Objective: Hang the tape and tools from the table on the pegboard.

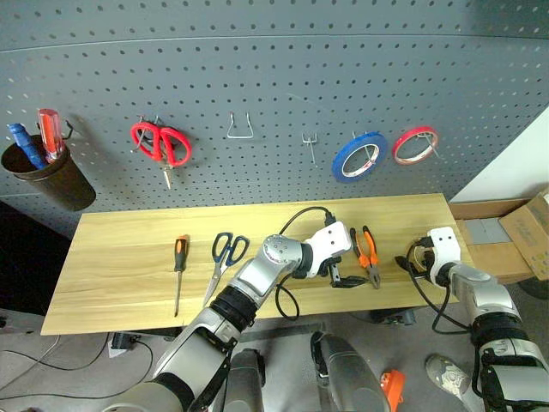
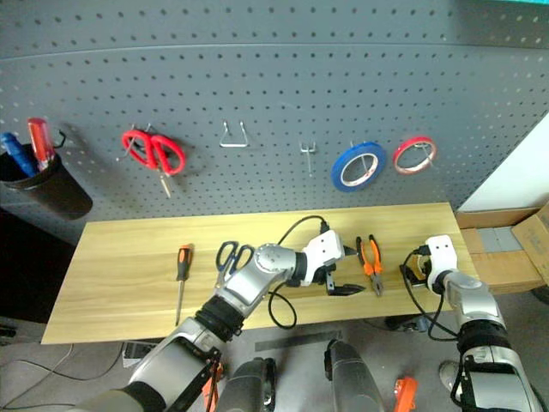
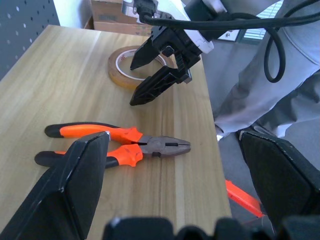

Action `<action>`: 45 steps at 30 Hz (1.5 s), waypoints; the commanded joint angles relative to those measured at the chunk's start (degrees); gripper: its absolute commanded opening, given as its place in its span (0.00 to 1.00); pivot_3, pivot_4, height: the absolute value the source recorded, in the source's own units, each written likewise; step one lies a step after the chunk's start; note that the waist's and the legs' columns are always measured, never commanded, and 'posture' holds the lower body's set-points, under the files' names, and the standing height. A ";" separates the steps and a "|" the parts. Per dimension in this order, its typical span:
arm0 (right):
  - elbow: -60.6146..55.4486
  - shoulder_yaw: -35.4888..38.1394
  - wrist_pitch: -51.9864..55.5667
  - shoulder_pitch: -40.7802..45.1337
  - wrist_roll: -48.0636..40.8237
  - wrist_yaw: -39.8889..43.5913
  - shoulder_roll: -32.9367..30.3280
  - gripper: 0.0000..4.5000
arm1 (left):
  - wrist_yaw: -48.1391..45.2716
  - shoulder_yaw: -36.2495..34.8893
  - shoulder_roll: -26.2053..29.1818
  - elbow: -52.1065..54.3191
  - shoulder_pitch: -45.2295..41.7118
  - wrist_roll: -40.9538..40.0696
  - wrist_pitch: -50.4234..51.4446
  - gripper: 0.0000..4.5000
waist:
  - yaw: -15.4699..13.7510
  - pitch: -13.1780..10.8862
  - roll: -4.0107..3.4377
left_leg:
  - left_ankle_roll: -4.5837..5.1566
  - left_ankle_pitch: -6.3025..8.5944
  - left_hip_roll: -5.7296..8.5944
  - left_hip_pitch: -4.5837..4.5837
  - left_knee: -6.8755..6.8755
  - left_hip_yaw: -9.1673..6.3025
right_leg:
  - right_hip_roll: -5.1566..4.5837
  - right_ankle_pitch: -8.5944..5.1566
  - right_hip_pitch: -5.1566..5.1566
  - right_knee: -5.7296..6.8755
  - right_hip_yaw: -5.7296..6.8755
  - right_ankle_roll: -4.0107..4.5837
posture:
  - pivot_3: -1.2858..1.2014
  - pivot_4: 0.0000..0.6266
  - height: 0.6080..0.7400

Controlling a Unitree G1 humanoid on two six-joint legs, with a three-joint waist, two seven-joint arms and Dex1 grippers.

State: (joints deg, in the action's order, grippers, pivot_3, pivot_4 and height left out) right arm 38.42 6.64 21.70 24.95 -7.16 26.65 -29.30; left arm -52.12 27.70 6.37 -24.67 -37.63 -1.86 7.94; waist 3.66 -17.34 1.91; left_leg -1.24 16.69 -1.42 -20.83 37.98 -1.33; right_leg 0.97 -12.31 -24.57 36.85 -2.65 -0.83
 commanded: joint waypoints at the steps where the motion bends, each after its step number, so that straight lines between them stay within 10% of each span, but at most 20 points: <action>1: 4.11 1.55 1.86 -0.10 -0.29 -1.63 0.38 0.96 | -0.87 -0.57 -0.33 3.42 0.34 -0.11 -0.13 1.00 | -0.03 -0.08 0.07 | 0.00 0.00 -0.02 0.00 0.00 0.00 | -0.02 0.01 0.00 0.00 -0.01 -0.02 | 0.49 0.55 1.00; 14: 6.47 2.10 4.54 0.97 -0.35 -1.71 1.58 0.05 | -1.45 -2.02 -0.16 2.97 0.12 0.01 0.84 1.00 | -0.06 -0.06 0.12 | -0.03 -0.01 -0.02 0.00 0.04 0.01 | -0.05 0.05 0.01 -0.01 -0.02 -0.18 | 0.49 0.48 1.00; 21: -4.53 -3.68 -2.27 -4.84 5.75 -2.59 0.54 0.03 | -0.79 -3.53 0.21 5.82 1.48 -1.15 2.14 1.00 | -0.04 0.22 0.09 | -0.05 -0.01 -0.02 -0.02 0.01 -0.03 | -0.05 0.05 0.00 -0.03 0.05 -0.19 | 0.48 0.38 1.00; 31: -59.52 -13.39 -16.31 -29.84 16.40 -7.11 1.62 0.03 | 5.29 -18.57 8.74 42.47 21.92 -17.12 26.12 1.00 | 1.26 3.72 -1.20 | -1.10 -0.32 -0.16 -1.24 0.01 0.03 | -0.25 0.07 -1.67 0.33 0.00 -0.30 | 0.47 0.17 1.00; 45: -30.06 -25.56 -50.00 -5.59 27.84 -13.93 8.46 0.03 | 25.71 -34.46 4.65 52.96 28.58 -25.00 32.43 1.00 | 0.73 9.24 0.75 | -0.51 -0.61 0.59 0.27 0.14 -0.21 | -0.07 0.30 0.29 0.01 -0.07 -0.15 | 0.54 0.04 1.00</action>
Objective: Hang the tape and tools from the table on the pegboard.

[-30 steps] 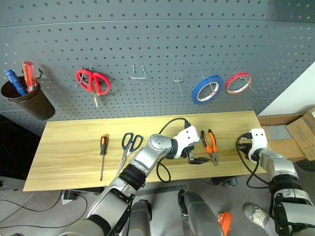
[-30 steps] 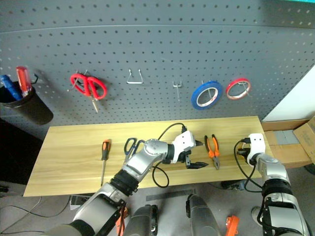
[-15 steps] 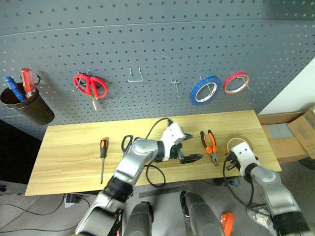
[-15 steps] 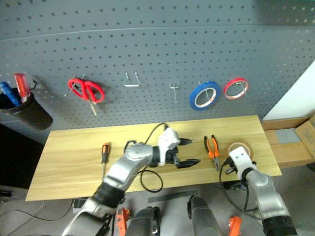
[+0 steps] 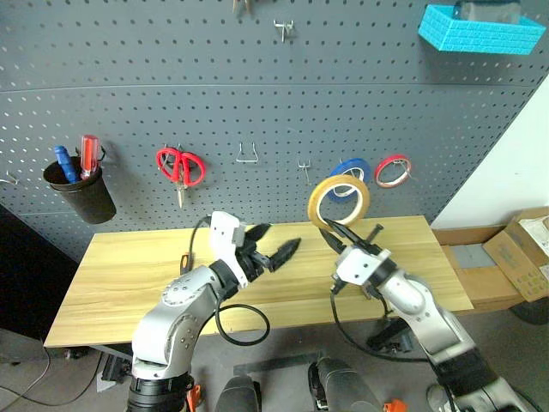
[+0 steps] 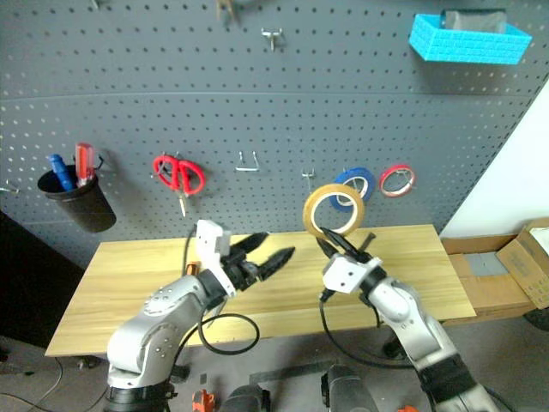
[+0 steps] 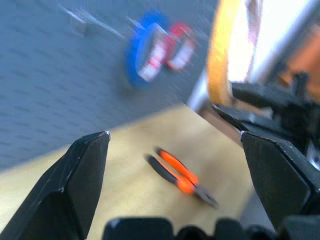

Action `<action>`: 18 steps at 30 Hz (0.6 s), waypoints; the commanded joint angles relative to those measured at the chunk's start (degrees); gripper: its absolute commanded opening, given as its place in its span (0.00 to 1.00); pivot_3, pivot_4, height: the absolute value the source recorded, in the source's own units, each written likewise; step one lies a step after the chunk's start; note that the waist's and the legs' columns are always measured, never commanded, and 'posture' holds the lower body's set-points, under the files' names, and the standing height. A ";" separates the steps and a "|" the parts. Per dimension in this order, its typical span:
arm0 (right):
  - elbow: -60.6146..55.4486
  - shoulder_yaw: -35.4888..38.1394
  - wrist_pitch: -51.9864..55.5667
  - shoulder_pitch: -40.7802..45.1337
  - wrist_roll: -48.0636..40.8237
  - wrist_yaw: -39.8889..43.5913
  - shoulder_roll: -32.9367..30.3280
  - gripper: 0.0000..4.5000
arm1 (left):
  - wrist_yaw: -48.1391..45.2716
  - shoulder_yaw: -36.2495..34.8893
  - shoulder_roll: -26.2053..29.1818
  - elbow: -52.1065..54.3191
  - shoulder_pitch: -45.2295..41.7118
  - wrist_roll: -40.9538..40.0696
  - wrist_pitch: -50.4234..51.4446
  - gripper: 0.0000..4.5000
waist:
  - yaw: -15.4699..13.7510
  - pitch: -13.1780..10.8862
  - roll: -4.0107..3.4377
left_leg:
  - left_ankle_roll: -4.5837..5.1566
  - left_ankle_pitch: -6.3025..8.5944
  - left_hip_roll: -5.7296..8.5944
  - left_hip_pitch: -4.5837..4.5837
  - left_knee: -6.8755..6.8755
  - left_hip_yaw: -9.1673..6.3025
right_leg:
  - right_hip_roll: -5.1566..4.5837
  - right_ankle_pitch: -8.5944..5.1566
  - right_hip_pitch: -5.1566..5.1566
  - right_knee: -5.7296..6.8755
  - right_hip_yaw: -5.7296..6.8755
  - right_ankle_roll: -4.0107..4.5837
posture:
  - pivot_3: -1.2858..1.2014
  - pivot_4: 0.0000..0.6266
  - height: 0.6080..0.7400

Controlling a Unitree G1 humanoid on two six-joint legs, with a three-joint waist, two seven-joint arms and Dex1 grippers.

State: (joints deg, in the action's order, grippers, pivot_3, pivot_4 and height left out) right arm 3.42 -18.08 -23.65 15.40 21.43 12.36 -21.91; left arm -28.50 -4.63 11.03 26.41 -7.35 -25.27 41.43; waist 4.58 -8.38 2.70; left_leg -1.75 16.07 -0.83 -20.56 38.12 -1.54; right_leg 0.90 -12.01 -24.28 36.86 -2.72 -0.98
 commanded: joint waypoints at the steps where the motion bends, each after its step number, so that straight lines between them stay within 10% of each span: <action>1: 6.97 -1.03 -5.61 5.13 -1.08 0.77 1.38 0.03 | 2.49 -2.32 0.07 1.61 -2.03 -1.72 -1.23 1.00 | -0.41 0.49 -0.03 | 0.00 0.00 0.03 0.13 -0.02 -0.05 | 0.00 0.01 0.08 0.02 -0.01 0.00 | 0.54 0.04 1.00; 18: 29.71 2.82 2.07 20.02 -12.01 13.59 6.93 0.03 | 4.82 -2.70 2.41 -0.53 -5.90 -3.06 -3.02 1.00 | -4.33 1.63 -0.22 | -0.01 0.01 0.09 0.19 -0.10 -0.09 | -0.05 0.15 0.11 0.09 -0.04 -0.10 | 0.55 0.03 1.00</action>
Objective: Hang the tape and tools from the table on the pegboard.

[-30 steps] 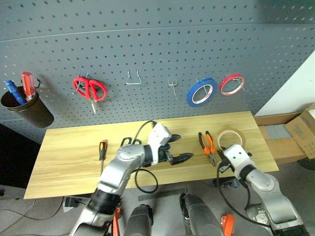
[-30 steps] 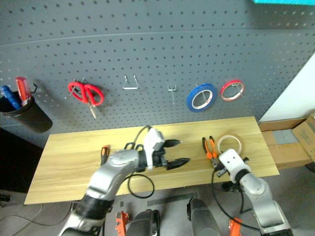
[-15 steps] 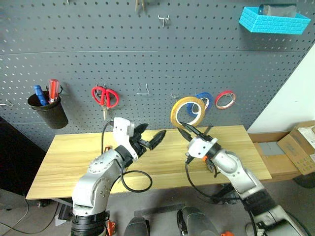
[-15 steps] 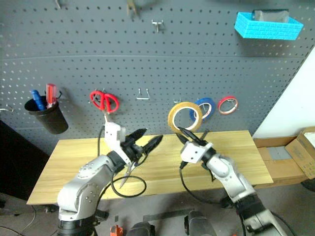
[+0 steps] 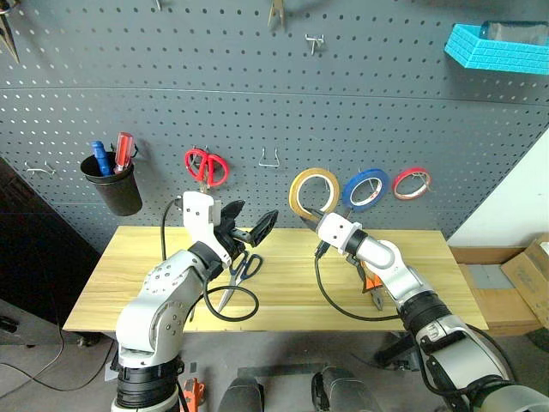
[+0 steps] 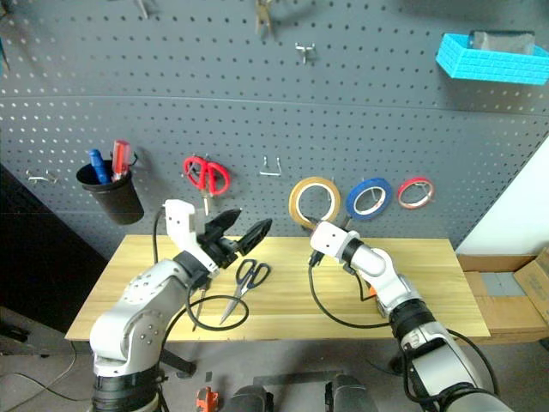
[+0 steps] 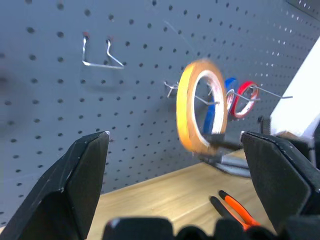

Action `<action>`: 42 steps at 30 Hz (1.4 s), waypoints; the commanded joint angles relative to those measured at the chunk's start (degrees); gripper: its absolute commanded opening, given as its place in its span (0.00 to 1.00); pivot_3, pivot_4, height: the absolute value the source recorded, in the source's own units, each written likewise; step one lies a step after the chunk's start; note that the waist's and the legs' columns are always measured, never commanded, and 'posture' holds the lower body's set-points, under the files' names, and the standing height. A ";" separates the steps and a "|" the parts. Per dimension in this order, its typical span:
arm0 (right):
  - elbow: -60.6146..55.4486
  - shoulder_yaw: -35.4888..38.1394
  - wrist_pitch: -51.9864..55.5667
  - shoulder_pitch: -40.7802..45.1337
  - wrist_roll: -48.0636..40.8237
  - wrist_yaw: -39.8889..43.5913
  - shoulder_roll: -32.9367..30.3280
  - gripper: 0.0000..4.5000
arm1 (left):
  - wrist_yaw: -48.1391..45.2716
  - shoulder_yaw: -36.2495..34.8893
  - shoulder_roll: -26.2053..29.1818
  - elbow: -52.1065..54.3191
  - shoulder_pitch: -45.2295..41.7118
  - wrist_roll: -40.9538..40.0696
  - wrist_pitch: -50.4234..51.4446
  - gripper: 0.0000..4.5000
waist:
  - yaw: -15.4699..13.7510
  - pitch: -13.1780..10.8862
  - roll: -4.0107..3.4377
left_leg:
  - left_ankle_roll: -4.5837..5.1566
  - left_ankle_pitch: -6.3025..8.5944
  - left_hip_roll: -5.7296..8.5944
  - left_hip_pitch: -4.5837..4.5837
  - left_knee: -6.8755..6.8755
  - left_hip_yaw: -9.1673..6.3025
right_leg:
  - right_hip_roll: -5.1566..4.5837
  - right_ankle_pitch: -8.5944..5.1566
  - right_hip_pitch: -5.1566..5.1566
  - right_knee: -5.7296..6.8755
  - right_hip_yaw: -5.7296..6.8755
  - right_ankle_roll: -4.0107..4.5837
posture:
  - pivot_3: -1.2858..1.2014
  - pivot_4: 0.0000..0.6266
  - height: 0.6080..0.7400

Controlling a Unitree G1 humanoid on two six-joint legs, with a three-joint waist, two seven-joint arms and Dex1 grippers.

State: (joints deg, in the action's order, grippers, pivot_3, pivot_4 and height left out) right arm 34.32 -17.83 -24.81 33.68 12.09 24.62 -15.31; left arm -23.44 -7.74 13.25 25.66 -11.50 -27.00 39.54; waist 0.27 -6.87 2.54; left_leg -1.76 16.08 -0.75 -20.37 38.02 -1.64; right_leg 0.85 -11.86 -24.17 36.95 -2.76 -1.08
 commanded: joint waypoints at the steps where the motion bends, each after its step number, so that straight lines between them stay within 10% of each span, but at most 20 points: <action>1: -1.59 2.83 4.58 1.58 -2.89 1.69 0.40 0.03 | -0.35 0.50 0.28 -0.04 -2.03 -1.38 -1.15 1.00 | -0.01 0.21 -0.12 | 0.00 0.00 0.00 0.01 0.01 0.00 | 0.00 0.00 0.00 0.01 0.00 0.00 | 0.55 0.03 1.00; 5: -3.74 4.49 8.94 0.49 -3.80 1.13 0.57 0.03 | -0.58 0.73 0.56 -1.22 -3.22 -1.49 -1.43 1.00 | 0.03 0.32 -0.23 | 0.00 0.00 -0.01 0.05 0.00 0.00 | 0.02 0.00 0.00 0.07 0.00 0.00 | 0.54 0.04 1.00; 17: -22.41 4.54 19.32 -12.33 -6.18 5.68 -2.36 0.97 | -3.44 3.96 2.26 -1.57 -0.66 -0.59 -1.70 1.00 | 0.27 0.45 -0.37 | 0.01 0.00 -0.01 0.07 0.00 0.04 | 0.03 -0.01 0.02 0.07 -0.04 0.00 | 0.53 0.08 1.00; 23: -36.76 4.85 49.02 -23.36 -7.57 7.09 -3.22 0.99 | -11.24 11.40 12.12 -2.06 8.91 5.80 -7.86 1.00 | 1.32 0.07 -0.60 | 0.03 0.02 -0.06 0.24 -0.07 0.08 | 0.03 -0.33 0.03 0.13 -0.06 0.49 | 0.52 0.17 1.00; 29: -32.15 15.96 73.14 -16.49 -12.65 -2.14 3.57 0.99 | -19.08 20.59 23.09 -7.33 12.67 17.49 -20.16 1.00 | 2.01 -2.27 -0.99 | 0.04 0.00 -0.12 0.57 -0.02 0.11 | 0.08 -0.35 0.06 0.18 -0.69 0.51 | 0.51 0.31 1.00; 42: -12.79 21.69 81.57 -3.20 -13.56 -10.32 3.11 0.99 | -20.38 20.77 21.96 -5.89 12.08 17.53 -19.22 1.00 | 3.16 -5.47 -1.18 | 0.80 0.44 -0.21 -1.02 -0.09 0.24 | -0.01 -0.06 -1.20 0.10 -1.26 0.03 | 0.51 0.43 1.00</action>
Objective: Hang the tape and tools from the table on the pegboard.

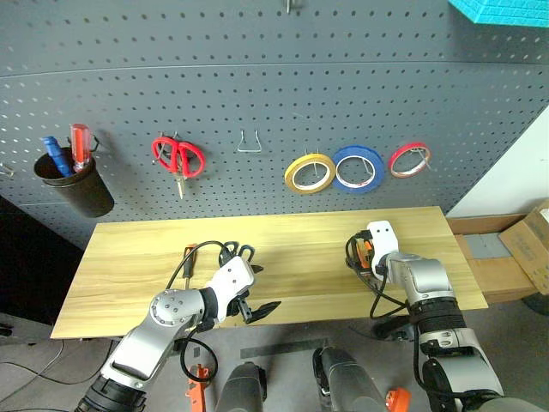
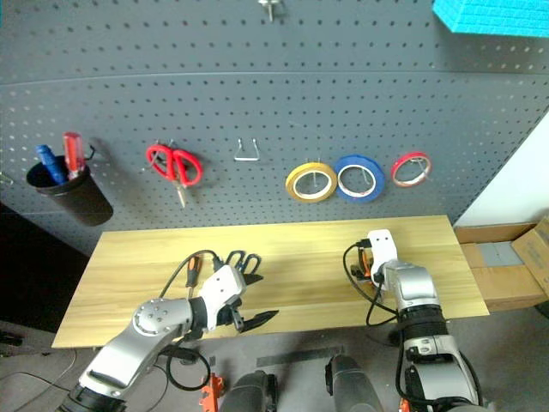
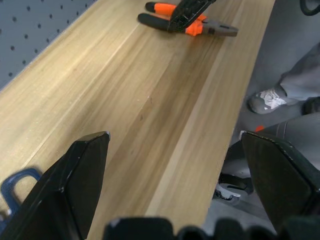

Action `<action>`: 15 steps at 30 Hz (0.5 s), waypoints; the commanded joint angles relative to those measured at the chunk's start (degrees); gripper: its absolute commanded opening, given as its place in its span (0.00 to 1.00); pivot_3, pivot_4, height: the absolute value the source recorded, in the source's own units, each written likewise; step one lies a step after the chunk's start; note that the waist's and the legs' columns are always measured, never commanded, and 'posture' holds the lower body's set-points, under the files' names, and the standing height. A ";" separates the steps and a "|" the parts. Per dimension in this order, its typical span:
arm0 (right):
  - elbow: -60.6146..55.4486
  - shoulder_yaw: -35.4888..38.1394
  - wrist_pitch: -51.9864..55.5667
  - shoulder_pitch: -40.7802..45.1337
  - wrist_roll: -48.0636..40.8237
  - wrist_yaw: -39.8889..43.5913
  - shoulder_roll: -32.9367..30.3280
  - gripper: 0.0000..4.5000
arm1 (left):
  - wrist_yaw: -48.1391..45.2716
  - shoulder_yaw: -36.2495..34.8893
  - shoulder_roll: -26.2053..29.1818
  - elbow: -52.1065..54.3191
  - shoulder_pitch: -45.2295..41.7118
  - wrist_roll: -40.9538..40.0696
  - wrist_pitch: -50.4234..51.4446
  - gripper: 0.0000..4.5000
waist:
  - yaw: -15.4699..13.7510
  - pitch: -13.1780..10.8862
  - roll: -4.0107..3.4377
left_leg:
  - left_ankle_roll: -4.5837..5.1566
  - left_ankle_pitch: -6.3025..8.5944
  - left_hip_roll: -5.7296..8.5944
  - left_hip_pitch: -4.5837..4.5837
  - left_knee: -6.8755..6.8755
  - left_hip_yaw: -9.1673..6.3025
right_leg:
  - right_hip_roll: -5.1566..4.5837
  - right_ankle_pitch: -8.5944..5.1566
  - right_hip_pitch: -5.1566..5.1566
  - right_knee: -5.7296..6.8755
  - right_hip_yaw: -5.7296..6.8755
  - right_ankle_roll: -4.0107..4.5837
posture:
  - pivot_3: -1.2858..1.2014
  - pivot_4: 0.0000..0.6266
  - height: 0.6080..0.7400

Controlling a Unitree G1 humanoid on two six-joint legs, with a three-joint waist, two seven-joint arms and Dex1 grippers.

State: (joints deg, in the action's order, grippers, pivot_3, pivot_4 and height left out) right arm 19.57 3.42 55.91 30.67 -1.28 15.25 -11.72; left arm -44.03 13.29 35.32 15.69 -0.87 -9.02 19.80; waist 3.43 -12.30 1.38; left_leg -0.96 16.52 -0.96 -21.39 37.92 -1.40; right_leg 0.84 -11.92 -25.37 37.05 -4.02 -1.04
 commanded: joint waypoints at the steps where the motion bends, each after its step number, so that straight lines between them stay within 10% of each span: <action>1: 2.43 -0.62 0.34 -0.36 0.10 -0.56 -0.94 0.99 | 0.38 -0.40 -0.08 4.82 2.11 -0.46 0.86 1.00 | -0.06 -0.16 -0.03 | 0.04 0.12 -0.02 -0.09 0.00 -0.04 | -0.03 -0.05 -0.03 -0.08 0.01 -0.03 | 0.51 0.44 1.00; 12: 10.57 -2.88 -2.91 3.57 -0.08 -0.12 -1.09 0.99 | 1.98 -1.76 0.15 9.52 5.62 -0.64 4.01 1.00 | -0.03 -2.29 0.62 | 0.21 0.25 0.26 0.27 0.18 0.01 | -0.17 -0.35 0.29 -0.13 -0.01 -0.64 | 0.52 0.48 1.00; 15: 13.38 -3.00 -4.44 5.62 -0.02 0.14 -1.13 0.80 | 2.33 -1.70 -0.03 9.80 5.35 -0.81 4.54 1.00 | 0.04 -2.42 0.64 | 0.22 0.24 0.20 0.46 0.17 0.03 | -0.01 -0.35 0.39 -0.06 -0.06 -0.64 | 0.53 0.48 1.00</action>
State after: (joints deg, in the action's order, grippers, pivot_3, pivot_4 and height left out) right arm 30.71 0.77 51.77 36.25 -0.88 14.71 -13.16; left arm -41.86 12.97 35.33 22.94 4.43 -9.07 24.31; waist 3.47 -14.72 2.02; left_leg -0.74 16.76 -0.79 -20.92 38.08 -1.37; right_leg 0.86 -12.27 -24.99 37.00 -4.08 -1.68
